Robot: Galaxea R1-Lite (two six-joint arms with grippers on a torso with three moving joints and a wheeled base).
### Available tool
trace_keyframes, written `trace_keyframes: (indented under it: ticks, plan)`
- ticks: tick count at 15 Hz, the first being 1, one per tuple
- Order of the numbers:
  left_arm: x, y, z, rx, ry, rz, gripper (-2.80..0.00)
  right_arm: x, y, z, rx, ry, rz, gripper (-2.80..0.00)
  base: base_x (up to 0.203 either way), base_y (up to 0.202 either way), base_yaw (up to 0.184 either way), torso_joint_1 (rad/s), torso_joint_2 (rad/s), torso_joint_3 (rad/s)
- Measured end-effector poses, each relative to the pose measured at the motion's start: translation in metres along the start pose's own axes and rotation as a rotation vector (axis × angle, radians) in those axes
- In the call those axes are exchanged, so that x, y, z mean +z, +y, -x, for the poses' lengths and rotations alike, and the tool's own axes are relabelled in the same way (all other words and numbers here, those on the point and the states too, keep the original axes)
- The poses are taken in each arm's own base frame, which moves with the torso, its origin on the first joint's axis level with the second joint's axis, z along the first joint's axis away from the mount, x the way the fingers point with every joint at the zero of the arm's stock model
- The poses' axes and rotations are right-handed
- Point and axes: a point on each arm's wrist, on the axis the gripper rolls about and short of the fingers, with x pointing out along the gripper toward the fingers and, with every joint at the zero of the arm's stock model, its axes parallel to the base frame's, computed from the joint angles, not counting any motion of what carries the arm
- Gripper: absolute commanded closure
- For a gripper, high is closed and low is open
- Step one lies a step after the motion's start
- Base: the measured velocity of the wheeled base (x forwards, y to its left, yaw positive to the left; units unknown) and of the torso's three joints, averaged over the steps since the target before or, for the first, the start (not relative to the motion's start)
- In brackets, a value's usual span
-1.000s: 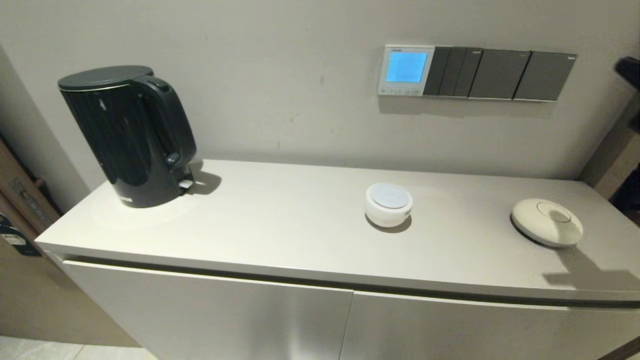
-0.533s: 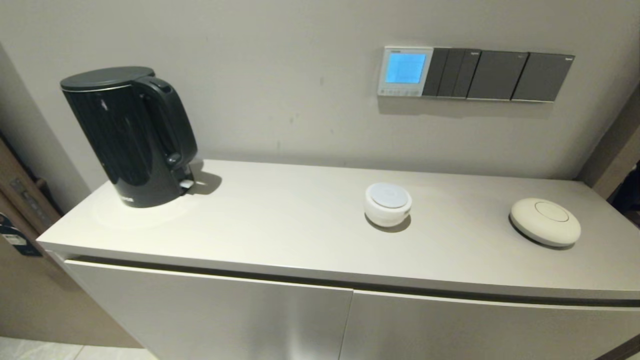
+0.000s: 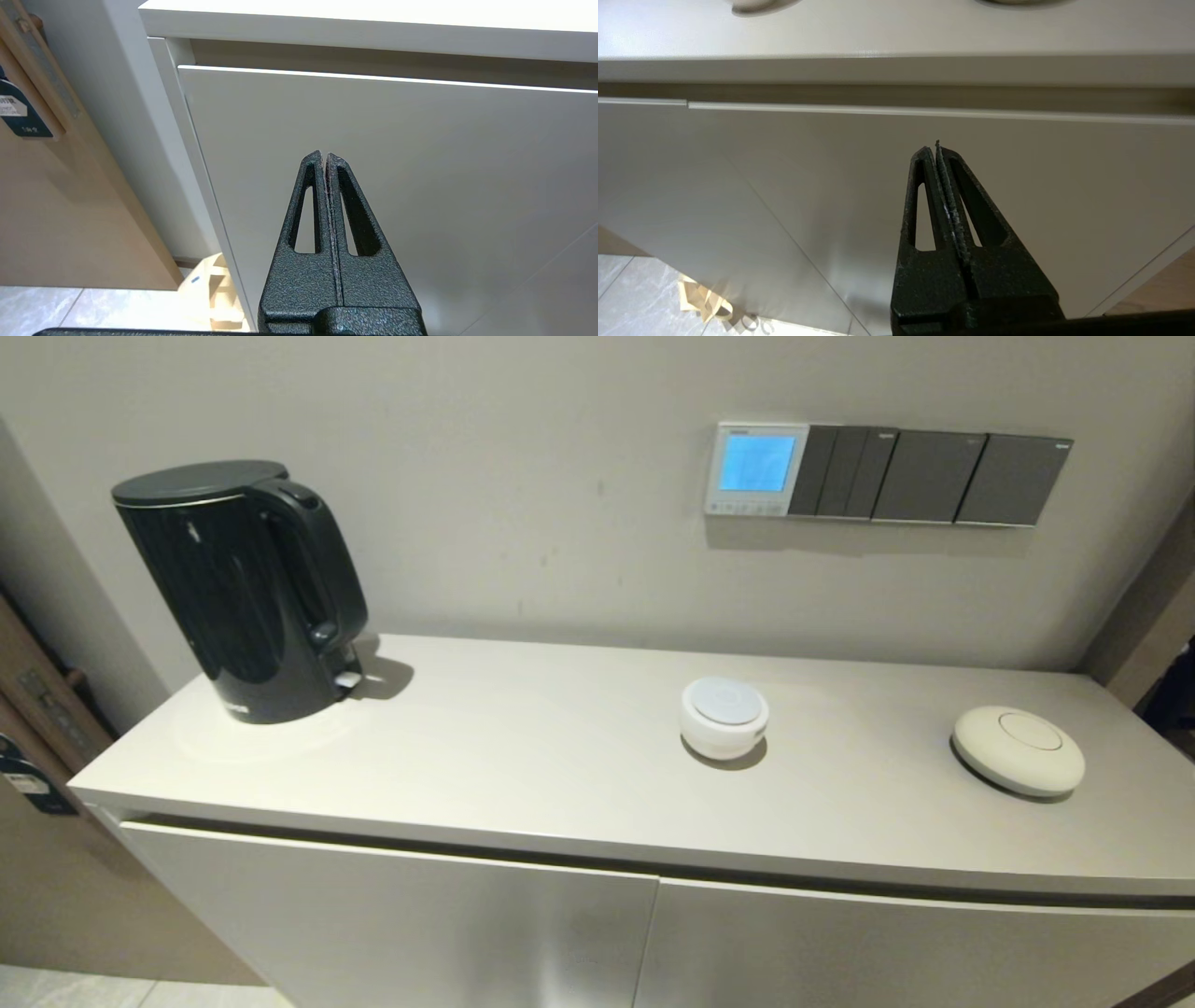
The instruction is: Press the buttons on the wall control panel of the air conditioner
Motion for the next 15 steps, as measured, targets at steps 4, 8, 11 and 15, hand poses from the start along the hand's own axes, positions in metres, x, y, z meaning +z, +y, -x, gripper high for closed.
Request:
trace_keyframes:
  ticks: [4, 8, 11, 15]
  plan:
    - [0.000, 0.000, 0.000, 0.000, 0.000, 0.000, 0.00, -0.010, 0.000, 0.004, -0.024, -0.031, 0.002, 0.00, 0.000, 0.000, 0.000, 0.000, 0.00, 0.000]
    - [0.000, 0.000, 0.000, 0.000, 0.000, 0.000, 0.00, -0.013, -0.001, 0.005, -0.080, -0.026, 0.002, 0.00, 0.000, 0.000, 0.000, 0.000, 0.00, 0.000]
    - [0.000, 0.000, 0.000, 0.000, 0.000, 0.000, 0.00, -0.017, -0.002, 0.005, -0.124, -0.002, -0.032, 0.00, 0.000, 0.000, 0.000, 0.000, 0.00, 0.000]
    - [0.000, 0.000, 0.000, 0.001, 0.000, 0.000, 0.00, -0.017, -0.002, 0.005, -0.131, 0.002, -0.037, 0.00, 0.000, 0.000, 0.000, 0.000, 0.00, 0.000]
